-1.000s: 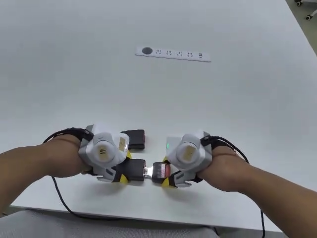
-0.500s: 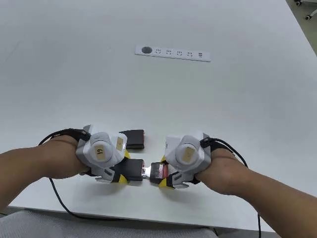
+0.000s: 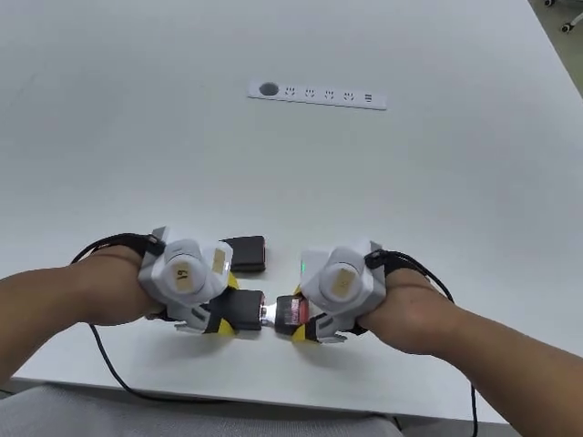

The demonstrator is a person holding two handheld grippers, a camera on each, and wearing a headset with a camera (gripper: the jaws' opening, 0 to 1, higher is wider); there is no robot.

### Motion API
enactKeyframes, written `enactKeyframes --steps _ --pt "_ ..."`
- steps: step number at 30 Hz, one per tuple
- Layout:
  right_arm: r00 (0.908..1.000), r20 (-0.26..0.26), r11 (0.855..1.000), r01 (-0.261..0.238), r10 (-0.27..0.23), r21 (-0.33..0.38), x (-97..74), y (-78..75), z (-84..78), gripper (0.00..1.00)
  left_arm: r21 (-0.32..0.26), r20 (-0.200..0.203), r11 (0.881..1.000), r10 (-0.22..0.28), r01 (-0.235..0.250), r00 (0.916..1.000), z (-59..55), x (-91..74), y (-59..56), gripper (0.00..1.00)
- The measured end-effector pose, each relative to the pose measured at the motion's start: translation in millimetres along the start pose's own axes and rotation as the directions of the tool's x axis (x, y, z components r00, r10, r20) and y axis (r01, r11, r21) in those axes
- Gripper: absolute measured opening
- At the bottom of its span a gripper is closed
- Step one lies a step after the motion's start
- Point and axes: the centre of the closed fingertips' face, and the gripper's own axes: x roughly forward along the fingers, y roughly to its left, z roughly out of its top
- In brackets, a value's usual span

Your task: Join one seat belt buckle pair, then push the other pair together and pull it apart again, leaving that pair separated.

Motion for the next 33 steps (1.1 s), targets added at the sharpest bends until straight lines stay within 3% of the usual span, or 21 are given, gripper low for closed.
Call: enactKeyframes --steps 23,33 --pt "0.9998 -0.016 1.0 0.008 -0.008 -0.017 6.3 -0.9 7.4 0.3 -0.016 0.007 1.0 0.003 -0.003 1.0 -0.6 -0.8 -0.2 0.33" --pt "0.9999 0.004 1.0 0.016 -0.016 0.011 10.8 -3.0 9.3 0.3 -0.02 0.006 1.0 0.005 -0.005 1.0 -0.3 -2.1 -1.2 0.33"
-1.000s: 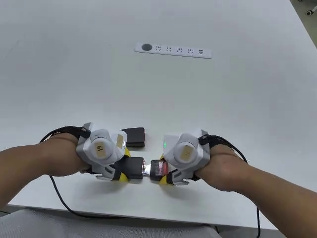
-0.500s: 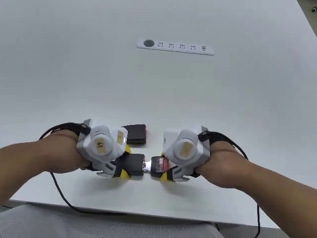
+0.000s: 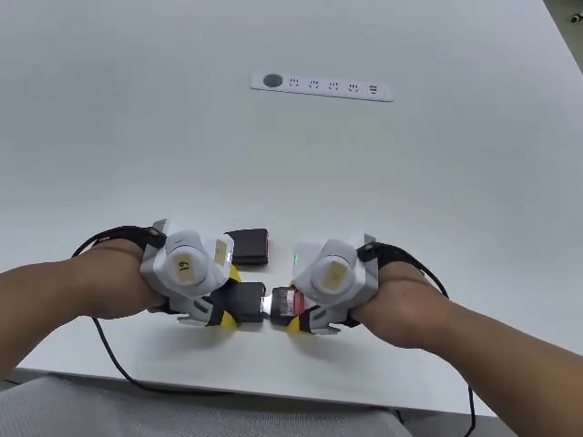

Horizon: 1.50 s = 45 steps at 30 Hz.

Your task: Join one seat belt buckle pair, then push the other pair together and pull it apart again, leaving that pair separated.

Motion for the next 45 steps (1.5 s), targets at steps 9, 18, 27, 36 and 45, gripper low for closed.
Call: enactKeyframes --steps 9,18,27,36,45 --pt "1.0 0.009 1.0 0.004 -0.004 0.002 1.3 3.9 5.6 0.3 0.0 0.006 1.0 0.004 -0.004 1.0 -0.9 2.9 -2.0 0.33" --pt "0.9999 0.01 1.0 0.011 -0.011 -0.006 -1.8 2.8 1.4 0.3 -0.012 0.029 1.0 0.015 -0.015 0.9995 -1.5 1.9 -1.9 0.33" --pt "0.9999 0.007 1.0 0.016 -0.016 -0.013 -4.3 1.0 -1.0 0.29 -0.016 0.046 1.0 0.01 -0.01 0.9989 -2.7 -0.4 2.3 0.33" --pt "0.9996 0.008 1.0 0.026 -0.026 0.006 -5.2 -0.2 -2.7 0.3 -0.034 0.051 0.999 0.019 -0.017 0.9985 -1.8 -1.5 2.5 0.33" --pt "0.9996 -0.004 1.0 0.028 -0.028 0.012 -4.6 0.5 -0.6 0.3 -0.048 0.035 0.999 0.012 -0.011 0.9993 -0.3 -1.0 3.1 0.33"
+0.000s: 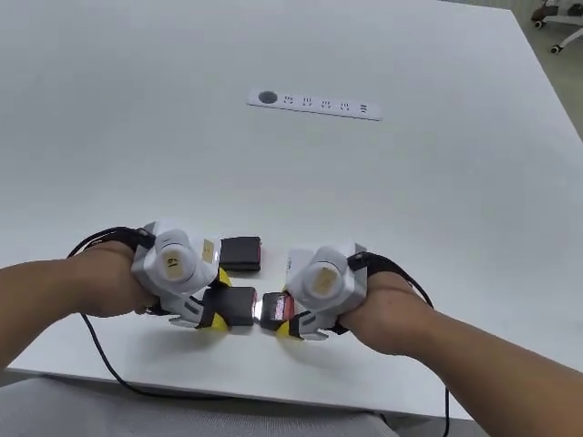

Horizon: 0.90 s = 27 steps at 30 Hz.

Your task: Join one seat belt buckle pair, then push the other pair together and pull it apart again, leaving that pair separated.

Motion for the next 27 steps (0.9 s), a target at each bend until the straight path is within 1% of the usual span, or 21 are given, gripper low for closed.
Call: enactKeyframes --steps 2,4,5,7,9,14,16,18,19,20,22,23,25,27 --pt "0.9998 -0.02 1.0 -0.001 0.001 -0.022 0.2 -2.2 -0.1 0.31 0.001 -0.02 1.0 0.001 -0.001 0.9998 -0.1 0.7 0.2 0.34" --pt "0.9997 -0.025 1.0 -0.005 0.004 -0.025 -0.3 -0.3 -0.2 0.31 -0.008 -0.031 1.0 0.003 -0.004 0.9995 1.5 0.5 -0.6 0.34" --pt "0.9997 -0.024 0.999 -0.002 0.002 -0.033 -0.9 -0.7 -0.9 0.31 -0.007 -0.032 1.0 0.004 -0.004 0.9995 0.2 -0.4 0.5 0.34" --pt "0.9998 -0.019 1.0 -0.006 0.005 -0.025 -1.0 -0.9 -1.3 0.31 -0.005 -0.032 1.0 0.004 -0.004 0.9995 -0.1 -1.2 -0.5 0.35" --pt "0.9998 -0.018 1.0 -0.003 0.003 -0.025 0.3 -1.5 -1.1 0.32 -0.023 -0.029 1.0 0.008 -0.009 0.9995 -0.3 -1.3 -0.3 0.35" --pt "0.9997 -0.024 1.0 0.002 -0.003 -0.028 -0.2 -0.5 0.8 0.32 -0.025 -0.037 1.0 0.009 -0.01 0.9993 0.5 -0.8 -0.6 0.36" --pt "0.9998 -0.018 1.0 0.003 -0.004 -0.023 -2.1 -0.5 1.7 0.32 -0.036 -0.037 0.999 0.014 -0.016 0.9992 -0.1 -1.0 -0.2 0.36" --pt "0.9999 -0.015 1.0 0.005 -0.005 -0.017 -3.9 0.4 2.4 0.32 -0.02 -0.038 1.0 0.011 -0.012 0.9992 0.0 -3.0 -3.6 0.38" --pt "0.9999 -0.009 1.0 0.007 -0.007 -0.014 -6.0 1.2 3.3 0.32 -0.017 -0.039 1.0 0.013 -0.014 0.9992 -0.8 -5.0 -2.9 0.38" --pt "0.9999 -0.003 1.0 0.01 -0.01 -0.01 -4.7 0.6 4.2 0.32 -0.015 -0.037 1.0 0.017 -0.017 0.9992 -0.1 -7.3 -2.3 0.37" --pt "0.9999 0.009 1.0 0.011 -0.011 -0.009 -9.7 2.7 8.2 0.32 -0.032 0.001 0.998 0.049 -0.049 0.9988 5.7 -12.1 3.3 0.37" --pt "0.9999 0.014 1.0 0.009 -0.009 -0.005 -12.5 3.9 10.7 0.32 -0.039 0.016 0.998 0.057 -0.056 0.9982 9.9 -17.9 4.7 0.38" --pt "0.9997 0.02 1.0 0.012 -0.012 -0.008 -16.3 4.5 13.6 0.32 -0.04 0.019 0.997 0.065 -0.064 0.9977 10.6 -22.6 5.6 0.4" --pt "0.9993 0.032 1.0 0.018 -0.018 -0.002 -21.4 2.6 17.8 0.31 -0.052 0.028 0.996 0.074 -0.073 0.9969 13.6 -28.5 6.5 0.41"
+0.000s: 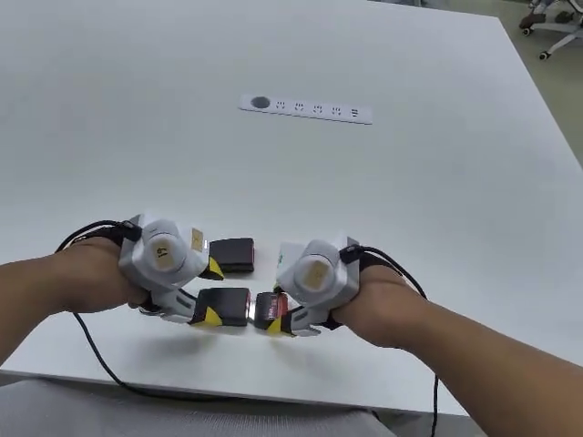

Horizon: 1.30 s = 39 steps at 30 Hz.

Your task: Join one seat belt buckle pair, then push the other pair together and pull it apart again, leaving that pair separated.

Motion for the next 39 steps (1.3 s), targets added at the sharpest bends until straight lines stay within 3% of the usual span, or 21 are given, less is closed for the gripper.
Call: enactKeyframes --steps 6,10,13,19,24,31,35,39 --pt "0.9995 0.031 1.0 0.011 -0.011 -0.001 -12.1 -6.0 10.1 0.3 0.005 0.028 1.0 0.011 -0.011 0.9995 5.5 -9.7 10.1 0.41" --pt "0.9988 0.039 1.0 0.029 -0.029 -0.01 -24.4 -13.3 9.9 0.29 0.012 0.052 1.0 0.027 -0.028 0.9983 18.9 -17.6 19.1 0.41" --pt "0.9987 0.028 0.999 0.043 -0.043 -0.003 -28.2 -23.9 -1.3 0.29 0.015 0.055 0.999 0.049 -0.05 0.9973 26.3 -19.1 25.3 0.41" --pt "0.9977 0.011 0.998 0.067 -0.067 0.012 -37.4 -40.3 -18.6 0.29 0.01 0.06 0.997 0.073 -0.074 0.9955 28.4 -16.2 43.3 0.42" --pt "0.9964 -0.007 0.996 0.085 -0.085 0.018 -46.0 -54.5 -34.5 0.29 0.03 0.052 0.998 0.054 -0.056 0.9972 27.6 -10.5 51.0 0.45" --pt "0.9906 -0.048 0.992 0.129 -0.128 0.013 -56.4 -79.9 -68.7 0.32 0.059 0.028 0.997 0.055 -0.057 0.9981 21.6 -1.0 62.9 0.44" --pt "0.9908 -0.06 0.992 0.123 -0.122 0.013 -52.6 -88.3 -85.8 0.32 0.054 0.02 0.997 0.045 -0.046 0.9988 17.8 2.8 72.7 0.42" --pt "0.9918 -0.036 0.992 0.124 -0.123 0.03 -58.3 -93.9 -89.6 0.31 0.055 0.006 0.998 0.034 -0.035 0.9994 18.4 7.7 73.8 0.41"
